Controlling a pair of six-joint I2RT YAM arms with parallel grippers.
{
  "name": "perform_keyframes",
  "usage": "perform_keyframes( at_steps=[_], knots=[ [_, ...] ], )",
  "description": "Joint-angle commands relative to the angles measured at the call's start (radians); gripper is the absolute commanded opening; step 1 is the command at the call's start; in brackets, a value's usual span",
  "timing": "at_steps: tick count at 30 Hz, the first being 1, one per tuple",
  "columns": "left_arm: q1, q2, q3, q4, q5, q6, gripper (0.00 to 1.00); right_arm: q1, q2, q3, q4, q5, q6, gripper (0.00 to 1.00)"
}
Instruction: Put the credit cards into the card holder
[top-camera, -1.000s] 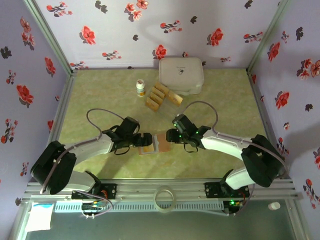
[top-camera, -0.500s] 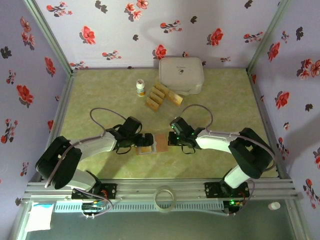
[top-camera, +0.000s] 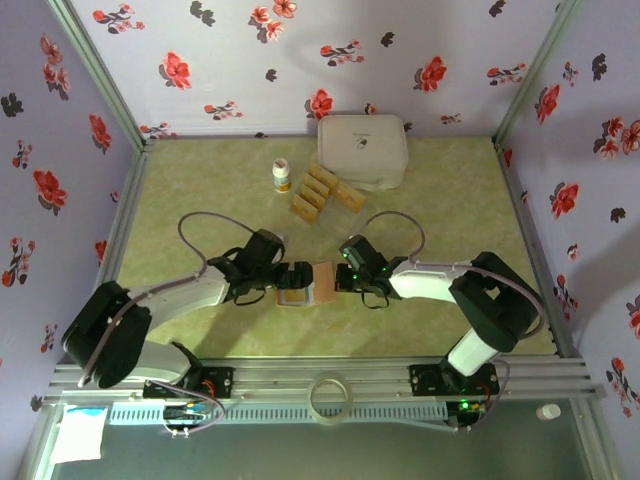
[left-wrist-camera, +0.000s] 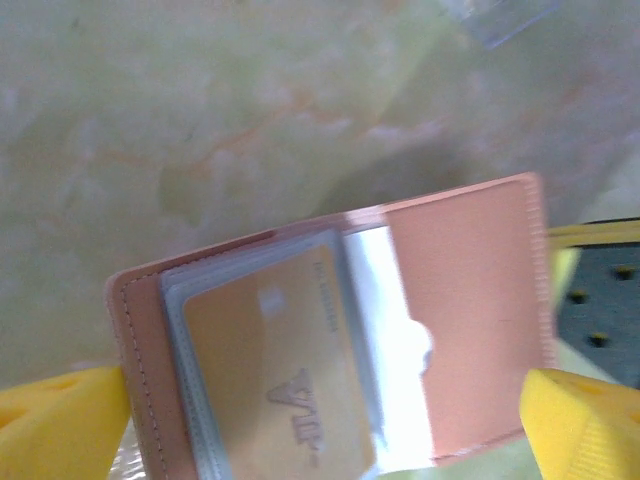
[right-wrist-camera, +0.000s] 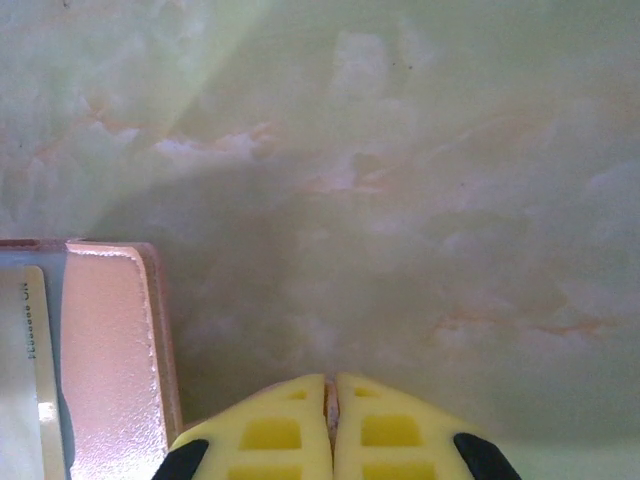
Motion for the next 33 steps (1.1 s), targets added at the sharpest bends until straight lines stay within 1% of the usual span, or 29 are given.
perform_keyframes(
  at_steps=[1,4,8,10,12,15,16,18,20,24,27,30,33],
  knots=[
    [-0.034,-0.036,0.051,0.064,0.043,-0.016,1.0,-0.003,0.043,-0.002,0.026,-0.018,0.018,0.0],
    [-0.065,-0.02,0.085,0.092,0.043,-0.029,1.0,-0.003,0.049,0.003,0.027,-0.019,0.019,0.0],
    [-0.096,0.055,0.12,0.147,0.048,-0.051,1.0,-0.019,0.04,0.011,0.02,-0.02,0.015,0.0],
    [-0.107,0.102,0.134,0.174,0.048,-0.062,1.0,-0.038,0.012,0.007,0.001,-0.017,0.012,0.15],
    [-0.113,0.138,0.13,0.208,0.046,-0.076,1.0,-0.063,-0.034,-0.008,-0.017,-0.021,0.007,0.22],
    [-0.113,0.169,0.112,0.248,0.042,-0.091,1.0,-0.093,-0.123,-0.035,-0.07,-0.023,-0.007,0.38],
    [-0.113,0.179,0.107,0.256,0.041,-0.094,1.0,-0.097,-0.16,-0.046,-0.087,-0.019,-0.011,0.38],
    [-0.114,0.195,0.094,0.272,0.034,-0.099,1.0,-0.1,-0.224,-0.067,-0.118,-0.012,-0.012,0.38],
    [-0.114,0.208,0.086,0.273,0.019,-0.099,1.0,-0.1,-0.274,-0.093,-0.128,-0.018,-0.009,0.35],
    [-0.115,0.247,0.076,0.263,0.0,-0.107,1.0,-0.1,-0.353,-0.164,-0.056,-0.068,0.013,0.28],
    [-0.114,0.277,0.082,0.216,-0.024,-0.11,1.0,-0.086,-0.385,-0.194,0.017,-0.114,0.026,0.21],
    [-0.11,0.278,0.082,0.2,-0.033,-0.111,1.0,-0.054,-0.395,-0.189,0.031,-0.105,0.025,0.18],
    [-0.093,0.246,0.105,0.163,-0.034,-0.098,1.0,-0.018,-0.385,-0.173,0.044,-0.093,0.037,0.16]
  ],
)
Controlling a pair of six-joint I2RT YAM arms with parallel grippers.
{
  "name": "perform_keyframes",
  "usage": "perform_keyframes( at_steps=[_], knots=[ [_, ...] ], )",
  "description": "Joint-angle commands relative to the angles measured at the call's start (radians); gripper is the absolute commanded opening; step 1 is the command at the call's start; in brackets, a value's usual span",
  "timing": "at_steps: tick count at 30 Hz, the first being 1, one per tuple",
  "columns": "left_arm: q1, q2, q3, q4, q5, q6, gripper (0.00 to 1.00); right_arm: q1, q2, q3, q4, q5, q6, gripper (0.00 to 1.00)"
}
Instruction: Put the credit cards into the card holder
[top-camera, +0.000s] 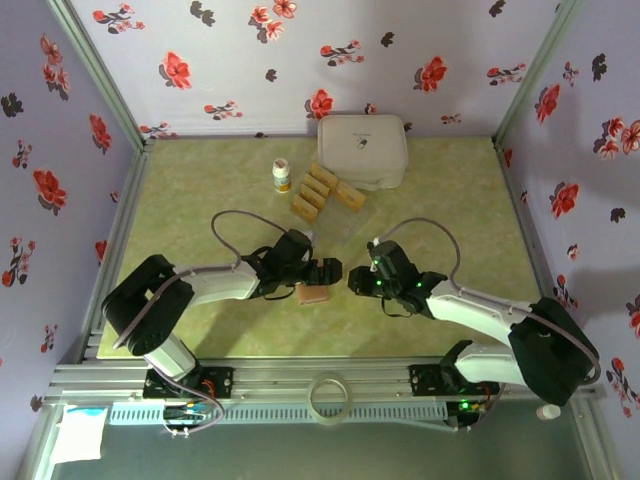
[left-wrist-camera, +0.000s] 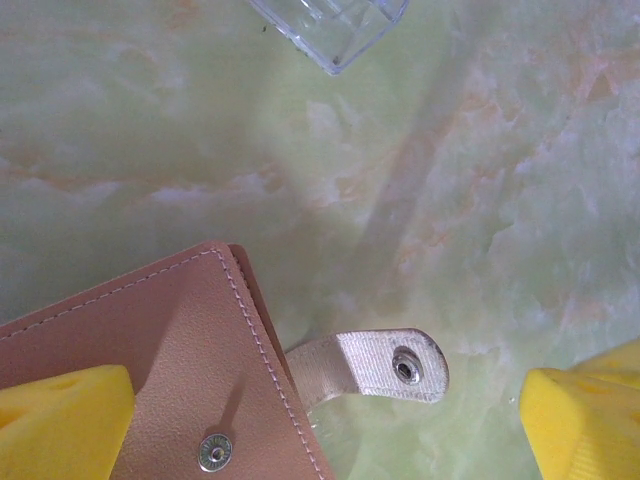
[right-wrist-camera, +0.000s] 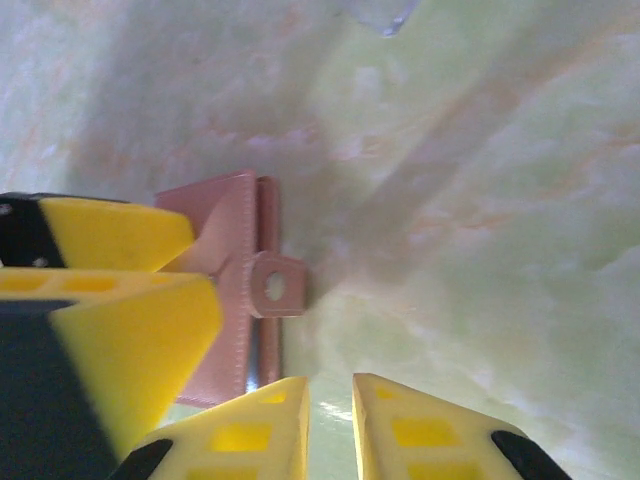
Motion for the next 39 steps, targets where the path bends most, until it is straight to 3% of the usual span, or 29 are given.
perform_keyframes(
  at_steps=[1,7,23,30,39],
  knots=[
    [0.022,-0.027,0.025,-0.102,-0.039,0.007,1.0,0.045,0.0,0.028,0.049,-0.006,0.019,0.16],
    [0.089,-0.085,0.109,-0.213,-0.015,0.06,1.0,0.138,0.095,0.153,0.028,0.017,0.003,0.12],
    [0.329,-0.122,0.148,-0.302,0.05,0.114,1.0,0.29,0.331,0.433,-0.071,0.043,-0.099,0.03],
    [0.364,-0.144,0.144,-0.336,0.064,0.141,1.0,0.288,0.43,0.445,-0.109,0.057,-0.11,0.0],
    [0.359,-0.154,0.134,-0.409,0.087,0.193,1.0,0.249,0.434,0.342,-0.031,0.048,-0.089,0.0]
  ],
)
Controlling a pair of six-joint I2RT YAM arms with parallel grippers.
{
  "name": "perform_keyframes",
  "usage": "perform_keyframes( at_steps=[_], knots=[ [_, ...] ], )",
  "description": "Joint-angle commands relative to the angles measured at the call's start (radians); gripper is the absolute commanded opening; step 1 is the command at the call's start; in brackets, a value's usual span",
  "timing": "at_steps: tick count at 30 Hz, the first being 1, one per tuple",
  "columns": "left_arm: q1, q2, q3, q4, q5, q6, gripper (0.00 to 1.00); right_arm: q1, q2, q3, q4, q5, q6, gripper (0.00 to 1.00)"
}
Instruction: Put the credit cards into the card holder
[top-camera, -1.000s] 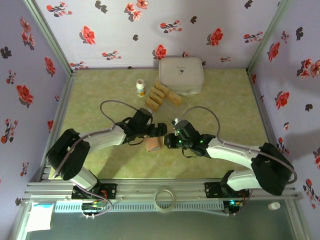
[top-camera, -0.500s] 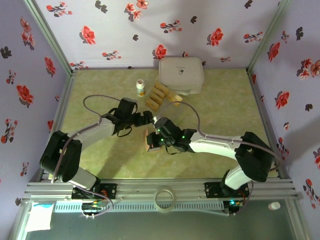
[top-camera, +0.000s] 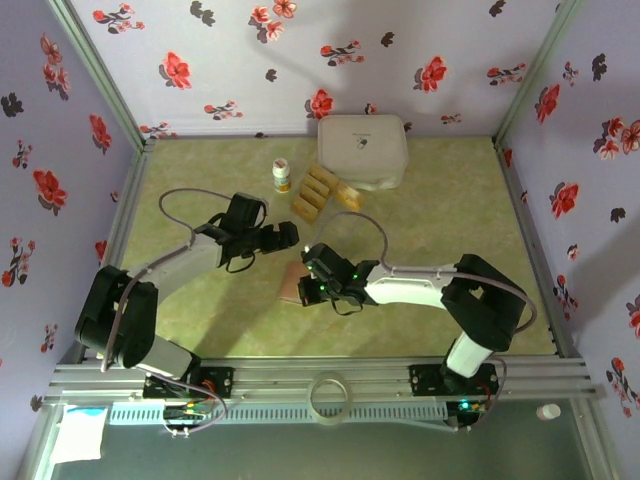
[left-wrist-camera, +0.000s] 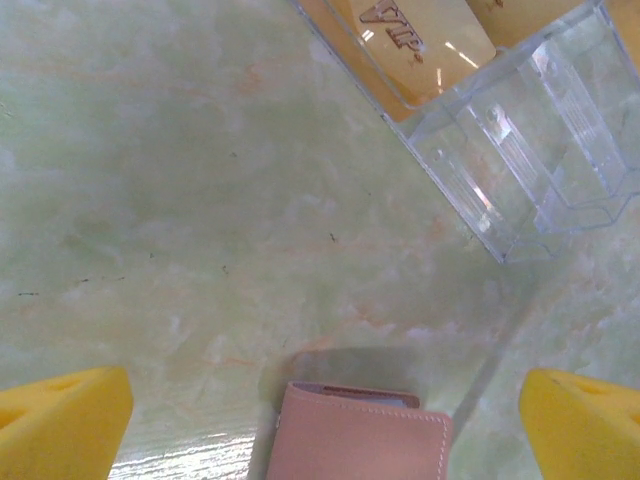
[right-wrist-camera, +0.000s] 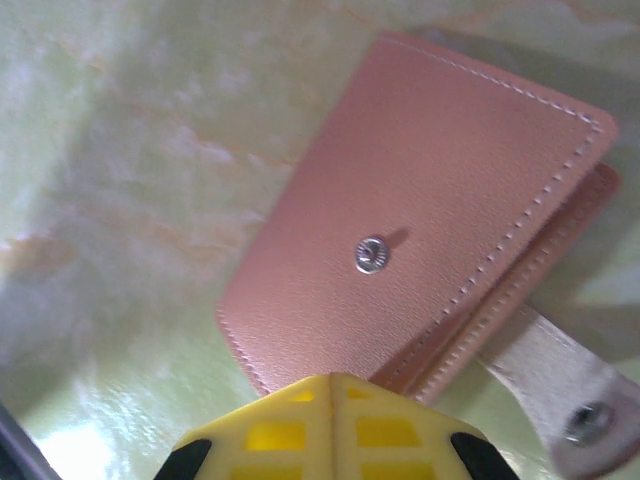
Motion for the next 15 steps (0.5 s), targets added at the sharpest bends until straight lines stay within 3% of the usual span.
perform_keyframes(
  at_steps=[1,8,15],
  knots=[
    [-0.002,-0.018,0.015,-0.072,0.023,0.058,1.0,-0.024,0.016,-0.03,0.049,-0.004,-0.005,0.0],
    [-0.019,-0.005,-0.005,-0.173,-0.061,0.112,1.0,-0.067,0.092,-0.067,0.161,-0.091,-0.016,0.0],
    [-0.071,0.046,0.029,-0.237,-0.165,0.176,0.97,-0.072,0.095,-0.079,0.176,-0.096,-0.013,0.0]
  ],
)
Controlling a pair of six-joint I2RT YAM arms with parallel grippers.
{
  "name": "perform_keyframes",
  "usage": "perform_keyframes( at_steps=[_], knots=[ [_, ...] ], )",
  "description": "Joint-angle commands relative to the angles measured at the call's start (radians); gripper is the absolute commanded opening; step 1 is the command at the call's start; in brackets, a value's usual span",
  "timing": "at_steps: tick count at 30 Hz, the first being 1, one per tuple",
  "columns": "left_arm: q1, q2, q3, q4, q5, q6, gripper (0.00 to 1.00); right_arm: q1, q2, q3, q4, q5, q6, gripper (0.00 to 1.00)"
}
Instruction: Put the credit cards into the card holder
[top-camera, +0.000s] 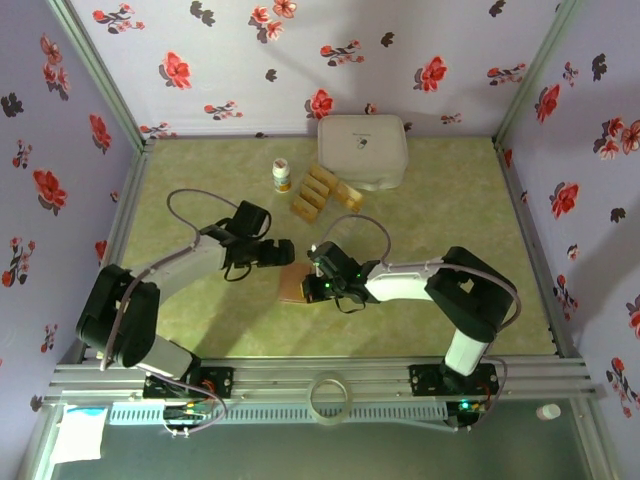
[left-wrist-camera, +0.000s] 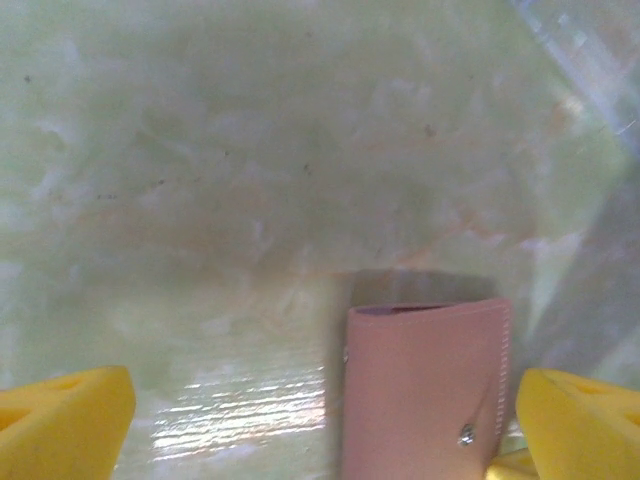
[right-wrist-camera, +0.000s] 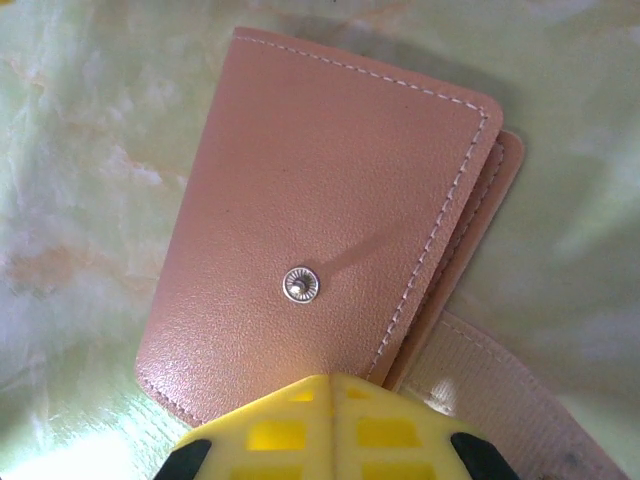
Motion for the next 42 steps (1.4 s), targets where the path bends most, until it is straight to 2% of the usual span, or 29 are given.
perform_keyframes(
  at_steps=[1,6,18,19,22,26,28,32,36,38,42],
  knots=[
    [-0.029,0.044,0.036,-0.072,-0.075,0.062,0.97,-0.005,0.023,-0.02,0.014,-0.012,-0.012,0.0],
    [-0.046,0.096,0.047,-0.061,-0.124,0.063,0.96,-0.012,0.031,-0.019,0.014,-0.014,-0.011,0.0],
    [-0.056,0.149,0.022,-0.019,-0.154,0.054,0.96,-0.015,0.005,0.019,-0.044,-0.018,-0.024,0.0],
    [-0.055,0.153,0.017,-0.014,-0.161,0.047,0.95,-0.016,-0.006,0.032,-0.066,-0.013,-0.031,0.04],
    [-0.056,0.162,-0.014,0.005,-0.189,0.019,0.88,-0.017,-0.059,0.073,-0.164,0.022,-0.061,0.3],
    [-0.056,0.158,-0.061,0.039,-0.206,-0.027,0.83,-0.017,-0.135,0.156,-0.364,0.137,-0.118,0.74],
    [-0.061,0.151,-0.087,0.06,-0.208,-0.046,0.82,-0.018,-0.167,0.194,-0.455,0.215,-0.144,0.99],
    [-0.085,0.14,-0.121,0.082,-0.215,-0.083,0.82,-0.018,-0.217,0.225,-0.528,0.344,-0.145,0.99],
    [-0.116,0.137,-0.142,0.097,-0.232,-0.119,0.82,-0.043,-0.171,0.276,-0.584,0.265,-0.152,0.99],
    [-0.127,0.143,-0.151,0.109,-0.233,-0.144,0.82,-0.046,-0.136,0.298,-0.611,0.231,-0.157,0.86],
    [-0.144,0.151,-0.165,0.133,-0.239,-0.175,0.82,-0.051,-0.079,0.326,-0.647,0.201,-0.134,0.47]
  ],
)
